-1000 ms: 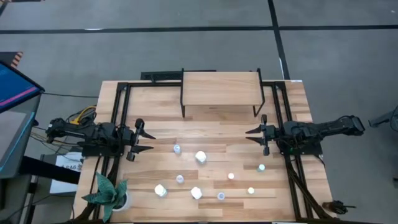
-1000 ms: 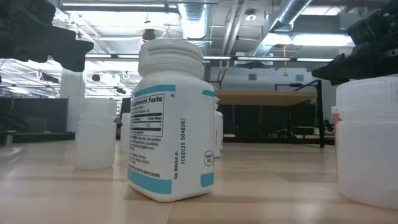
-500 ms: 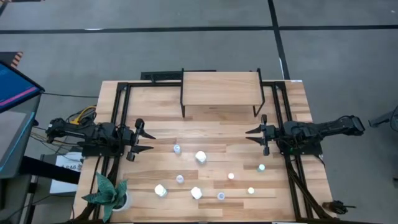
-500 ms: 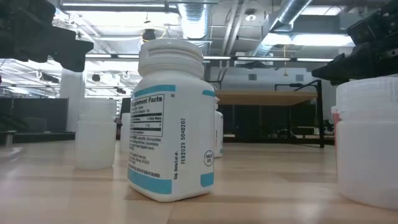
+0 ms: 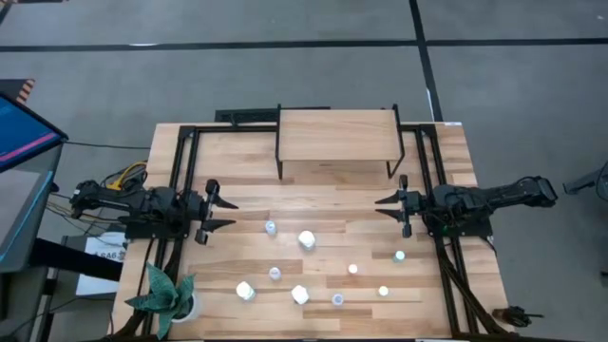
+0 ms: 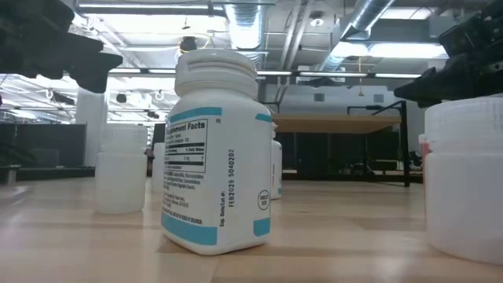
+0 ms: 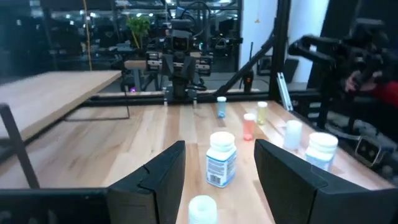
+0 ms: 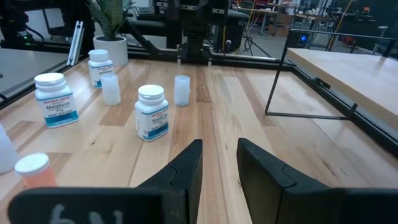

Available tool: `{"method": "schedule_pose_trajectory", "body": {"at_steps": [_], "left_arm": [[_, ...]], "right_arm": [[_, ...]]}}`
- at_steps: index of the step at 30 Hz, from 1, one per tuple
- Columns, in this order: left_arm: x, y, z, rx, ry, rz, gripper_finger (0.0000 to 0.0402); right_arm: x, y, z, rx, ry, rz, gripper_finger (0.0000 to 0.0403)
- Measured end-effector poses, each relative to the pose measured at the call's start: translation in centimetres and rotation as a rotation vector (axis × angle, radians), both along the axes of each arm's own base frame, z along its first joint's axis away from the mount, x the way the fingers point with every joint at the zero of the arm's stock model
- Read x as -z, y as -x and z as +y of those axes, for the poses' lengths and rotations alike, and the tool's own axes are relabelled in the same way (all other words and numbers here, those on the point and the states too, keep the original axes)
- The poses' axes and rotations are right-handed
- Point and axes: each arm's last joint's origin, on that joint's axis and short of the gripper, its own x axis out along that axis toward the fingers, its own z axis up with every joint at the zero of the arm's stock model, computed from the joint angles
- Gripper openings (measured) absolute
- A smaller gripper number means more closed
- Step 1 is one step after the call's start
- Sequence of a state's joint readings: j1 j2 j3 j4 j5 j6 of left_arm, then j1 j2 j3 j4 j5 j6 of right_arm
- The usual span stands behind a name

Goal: Pick and place medicine bottles onto shelf by color
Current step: Put the blue pill bottle on the shelf

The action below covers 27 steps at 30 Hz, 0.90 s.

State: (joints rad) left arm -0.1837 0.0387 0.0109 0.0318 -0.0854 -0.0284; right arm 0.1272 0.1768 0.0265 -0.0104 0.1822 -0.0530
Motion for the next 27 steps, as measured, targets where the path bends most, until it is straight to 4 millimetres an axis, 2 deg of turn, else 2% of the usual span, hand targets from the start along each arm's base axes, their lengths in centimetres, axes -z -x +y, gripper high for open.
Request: {"method": "schedule_pose_trajectory", "body": {"at_steps": [14,21,24,27], "left_arm": [[-0.9,0.1,0.9,-0.308,0.178,-0.098,0.0183],[-1.0,0.1,0.9,-0.31,0.185,-0.104,0.0179],[-1.2,0.1,0.9,-0.296,0.189,-0.13,0.0159],[-2.0,0.0,0.6,-0.202,0.144,-0.201,0.0126]], "right_arm": [[-2.1,-0.1,-0.4,0.038,-0.015,-0.225,0.0123],[-2.7,-0.1,-0.9,0.083,0.077,-0.276,0.0123],[-2.7,-0.1,-1.0,0.096,0.061,-0.279,0.0123],[-2.8,-0.1,-1.1,0.108,-0.018,-0.297,0.0126]]}}
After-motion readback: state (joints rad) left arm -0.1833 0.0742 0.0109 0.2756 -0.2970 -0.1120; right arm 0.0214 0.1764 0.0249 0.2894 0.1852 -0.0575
